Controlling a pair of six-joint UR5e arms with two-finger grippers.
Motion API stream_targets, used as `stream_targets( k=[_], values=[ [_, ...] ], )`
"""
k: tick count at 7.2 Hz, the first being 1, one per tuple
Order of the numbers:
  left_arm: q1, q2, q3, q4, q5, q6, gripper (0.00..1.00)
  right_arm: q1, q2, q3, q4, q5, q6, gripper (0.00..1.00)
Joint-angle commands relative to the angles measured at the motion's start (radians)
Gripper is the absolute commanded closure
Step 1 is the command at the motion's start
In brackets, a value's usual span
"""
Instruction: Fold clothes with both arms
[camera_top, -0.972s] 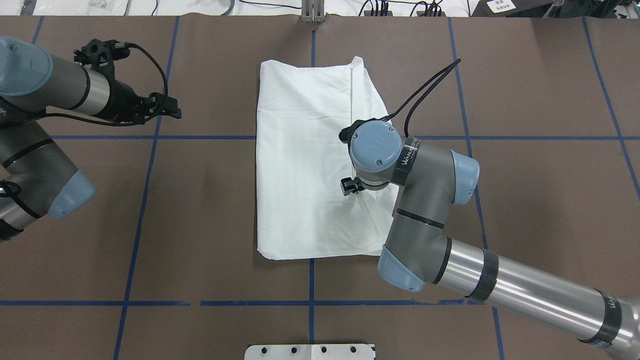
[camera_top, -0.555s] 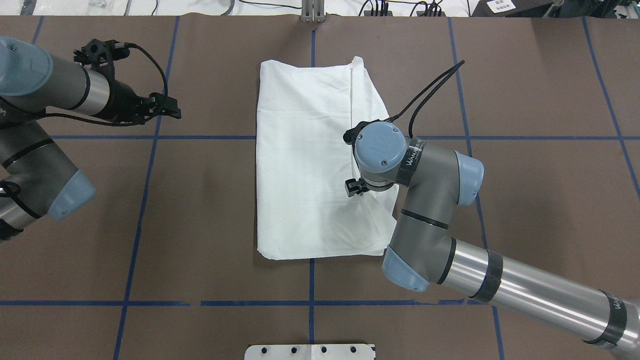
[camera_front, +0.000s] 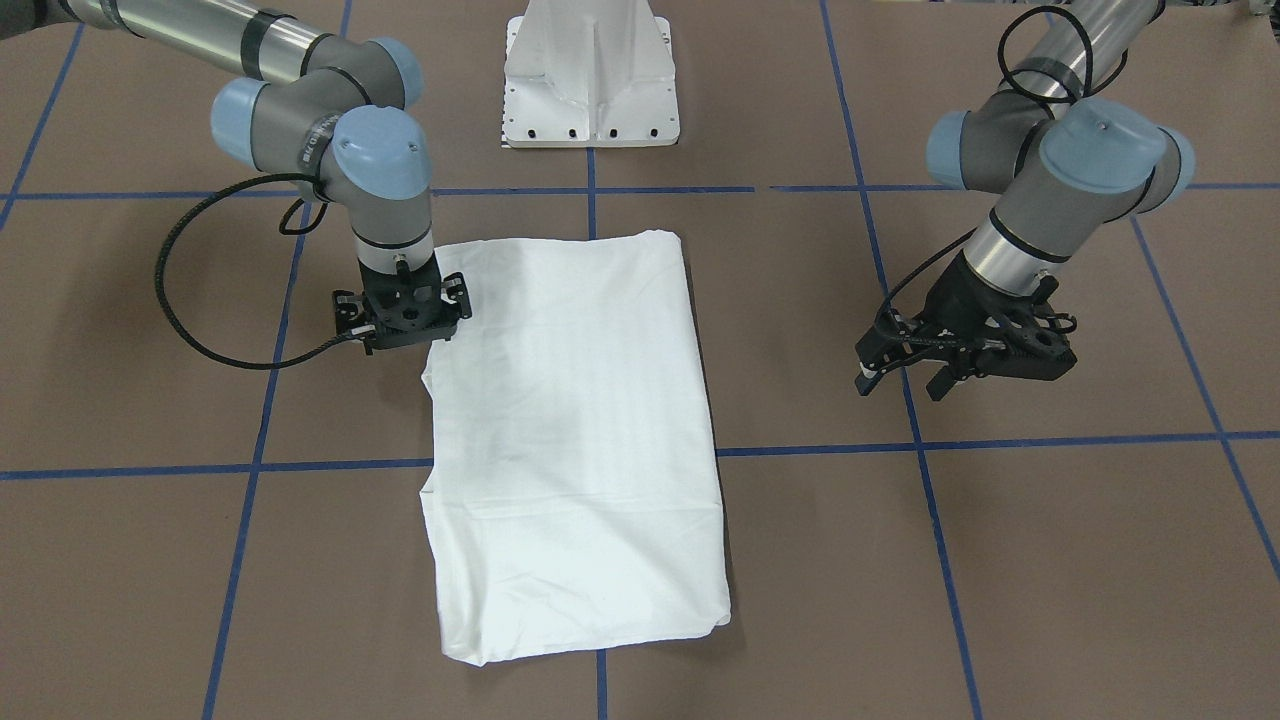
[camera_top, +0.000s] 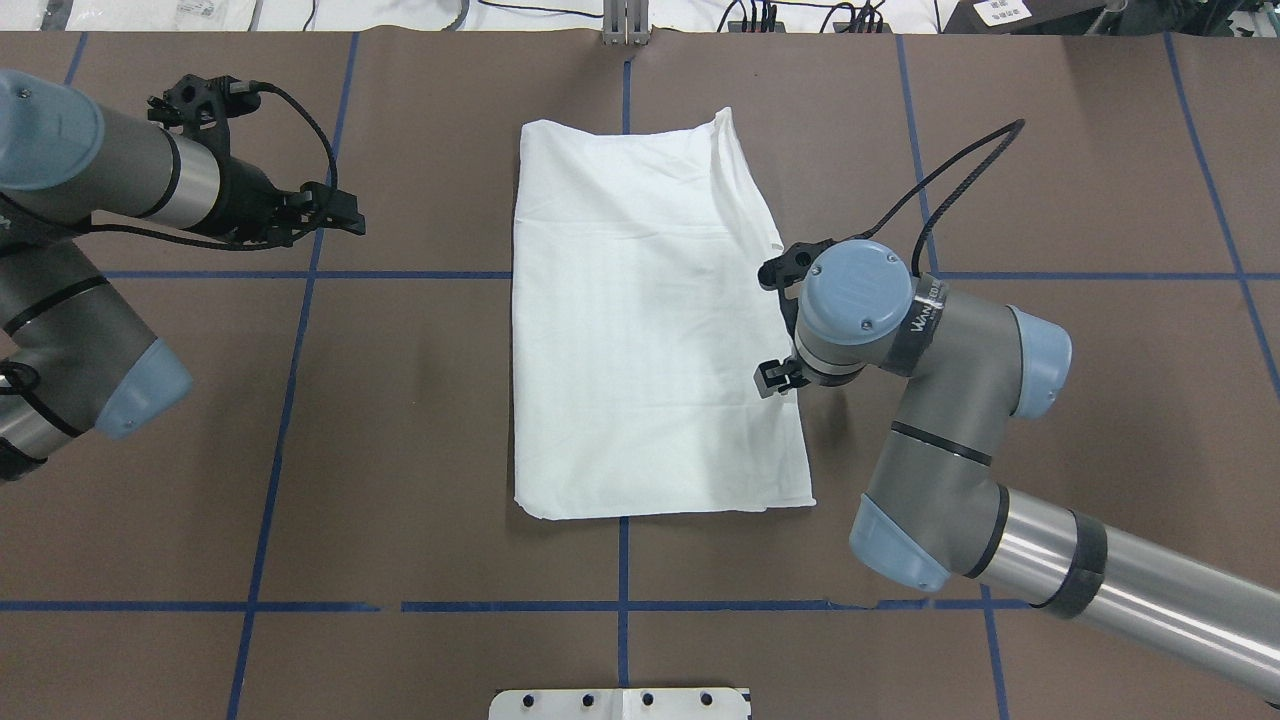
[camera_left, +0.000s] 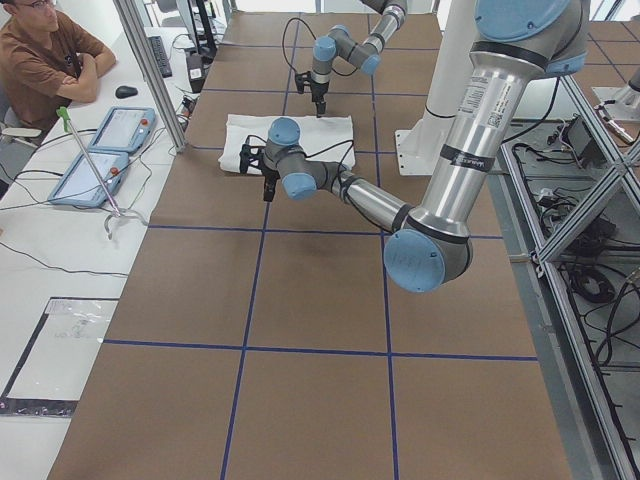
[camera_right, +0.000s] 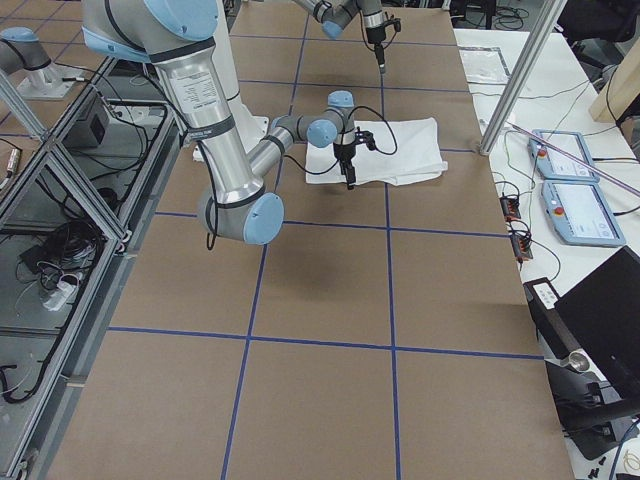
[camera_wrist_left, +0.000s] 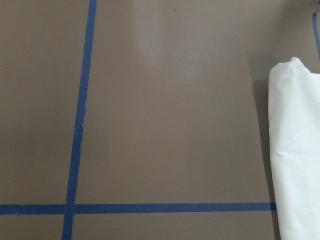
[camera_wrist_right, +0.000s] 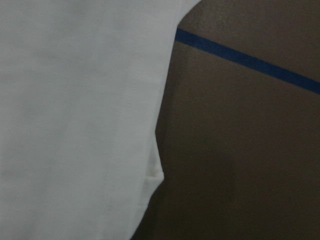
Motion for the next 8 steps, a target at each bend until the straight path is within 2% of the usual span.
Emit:
stream_targets(
  k=[1, 3, 5, 7, 8],
  values=[
    [0.000, -0.005, -0.018, 0.003, -0.002, -0.015, 0.00, 0.050, -0.066, 0.059, 0.000, 0.039, -0.039, 0.00],
    [0.000, -0.013, -0.017, 0.006, -0.008, -0.019, 0.00, 0.093, -0.041, 0.067, 0.010, 0.119, -0.041, 0.00],
    [0.041, -0.016, -0.044, 0.006, -0.061, -0.106, 0.00, 0.099, -0.050, 0.169, 0.004, 0.147, -0.023, 0.00],
    [0.191, -0.010, -0.117, 0.009, -0.023, -0.353, 0.00, 0.099, -0.059, 0.222, 0.007, 0.174, 0.043, 0.00],
    [0.287, -0.008, -0.169, 0.015, 0.032, -0.459, 0.00, 0.099, -0.057, 0.240, 0.015, 0.206, 0.107, 0.00]
  ],
)
